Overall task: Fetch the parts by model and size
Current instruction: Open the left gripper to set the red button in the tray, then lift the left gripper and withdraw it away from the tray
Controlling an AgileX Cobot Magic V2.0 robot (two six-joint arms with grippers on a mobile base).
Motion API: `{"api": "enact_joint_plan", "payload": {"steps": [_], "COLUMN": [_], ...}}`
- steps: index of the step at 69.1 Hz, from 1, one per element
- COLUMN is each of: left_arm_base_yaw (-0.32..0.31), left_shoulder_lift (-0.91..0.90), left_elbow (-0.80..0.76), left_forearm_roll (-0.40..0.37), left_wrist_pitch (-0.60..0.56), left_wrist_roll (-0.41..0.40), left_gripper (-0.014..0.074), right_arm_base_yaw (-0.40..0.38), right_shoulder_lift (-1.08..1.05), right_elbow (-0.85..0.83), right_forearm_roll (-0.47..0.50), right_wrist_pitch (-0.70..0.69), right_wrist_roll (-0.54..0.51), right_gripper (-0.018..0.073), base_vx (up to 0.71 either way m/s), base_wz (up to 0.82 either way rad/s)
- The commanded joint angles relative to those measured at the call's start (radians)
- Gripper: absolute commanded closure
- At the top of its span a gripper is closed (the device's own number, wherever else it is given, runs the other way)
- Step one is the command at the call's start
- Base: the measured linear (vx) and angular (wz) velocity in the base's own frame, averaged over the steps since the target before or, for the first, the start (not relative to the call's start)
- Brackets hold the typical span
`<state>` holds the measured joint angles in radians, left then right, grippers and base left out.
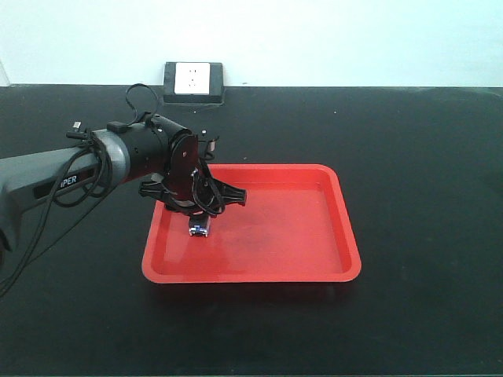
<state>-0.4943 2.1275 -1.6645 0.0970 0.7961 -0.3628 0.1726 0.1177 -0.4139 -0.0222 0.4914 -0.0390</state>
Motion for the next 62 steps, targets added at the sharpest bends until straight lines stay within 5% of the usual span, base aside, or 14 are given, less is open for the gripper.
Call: {"api": "enact_joint_plan", "payload": {"steps": [1, 18, 44, 62], "left_arm_base_yaw": [-0.002, -0.002, -0.002, -0.002], "left_shoulder_lift": [-0.068, -0.119, -0.331, -0.550], "left_elbow": [-0.040, -0.040, -0.021, 0.153], "left_forearm_roll": [0.007, 0.022, 0.236, 0.325], "left_wrist_pitch": [-0.013, 0.013, 0.079, 0.052], "left_wrist_roll": [0.000, 0.001, 0.001, 0.001], "left_gripper": [0.0147, -0.0137, -0.0057, 0.0037], "right_arm_base_yaw": [-0.003, -0.003, -0.003, -0.003], "right_shoulder_lift": [0.013, 0.013, 0.013, 0.013], "right_elbow": [-0.026, -0.026, -0.026, -0.026], "right_forearm_roll": [-0.003, -0.002, 0.017, 0.022], "right_wrist_pitch": [-0.079, -0.079, -0.079, -0.083], "right_wrist_roll": [-0.002, -0.002, -0.002, -0.002], "right_gripper": [0.0564, 0.0564, 0.0564, 0.0564], "base_vx": [0.00, 0.00, 0.00, 0.00], "base_wz": [0.00, 0.00, 0.00, 0.00]}}
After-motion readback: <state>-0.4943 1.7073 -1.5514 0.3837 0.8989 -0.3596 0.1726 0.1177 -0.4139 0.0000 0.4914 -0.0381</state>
